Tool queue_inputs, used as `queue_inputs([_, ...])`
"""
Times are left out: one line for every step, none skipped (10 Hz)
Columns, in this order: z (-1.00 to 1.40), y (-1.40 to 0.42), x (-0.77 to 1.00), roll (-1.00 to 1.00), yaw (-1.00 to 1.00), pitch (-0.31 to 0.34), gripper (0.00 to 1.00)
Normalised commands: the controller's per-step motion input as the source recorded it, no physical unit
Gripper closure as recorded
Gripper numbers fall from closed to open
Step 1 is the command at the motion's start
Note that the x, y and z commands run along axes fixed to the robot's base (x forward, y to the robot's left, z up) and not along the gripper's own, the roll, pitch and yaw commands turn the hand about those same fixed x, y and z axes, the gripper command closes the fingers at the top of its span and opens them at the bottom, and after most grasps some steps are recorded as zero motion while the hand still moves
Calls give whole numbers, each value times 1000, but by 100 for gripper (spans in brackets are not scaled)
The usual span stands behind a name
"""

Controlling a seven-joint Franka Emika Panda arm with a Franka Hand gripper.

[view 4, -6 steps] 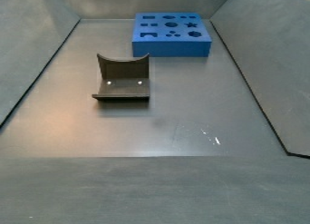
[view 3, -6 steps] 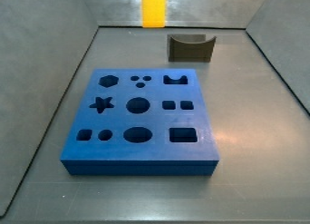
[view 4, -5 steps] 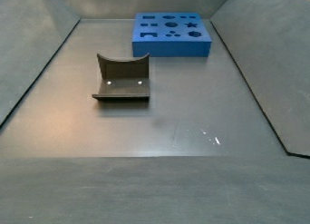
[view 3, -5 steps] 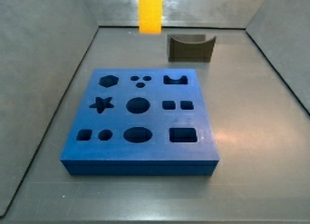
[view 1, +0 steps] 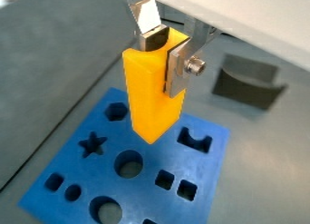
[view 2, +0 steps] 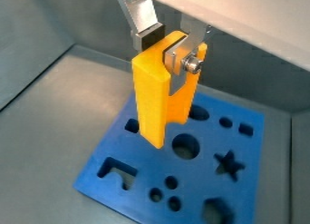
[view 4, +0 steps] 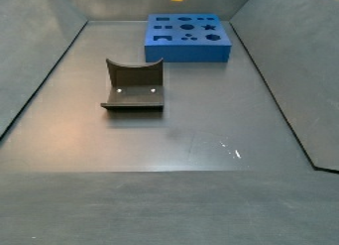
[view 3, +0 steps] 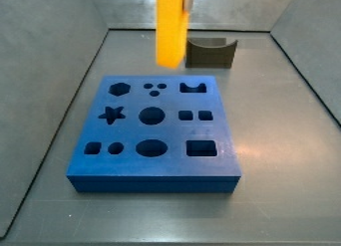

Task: Insert the arch object.

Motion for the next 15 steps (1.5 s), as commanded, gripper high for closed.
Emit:
queue_inputs([-106, 254, 426, -100, -734, -130, 100])
queue_inputs([-40, 297, 463, -136, -691, -157, 100])
queue_inputs([-31, 306, 466, -140, -683, -159, 100])
queue_inputs([-43, 286, 457, -113, -706, -141, 100])
queue_inputs([-131, 226, 409, -36, -780, -74, 100])
queue_inputs([-211, 114, 200, 0, -960, -34, 100])
queue_inputs([-254, 29, 60, 0, -1000, -24, 100])
queue_inputs([-297, 0, 0, 10, -1000, -11, 100])
queue_inputs([-309, 0, 0, 21, -1000, -4, 100])
queue_inputs([-331, 0, 0, 37, -1000, 0, 100])
queue_inputs([-343, 0, 0, 44, -1000, 0, 100])
queue_inputs([-349, 0, 0, 49, -1000, 0, 100])
queue_inputs([-351, 0, 0, 51, -1000, 0, 100])
queue_inputs([-340, 0, 0, 100, -1000, 0, 100])
queue_inputs([-337, 0, 0, 106, -1000, 0, 100])
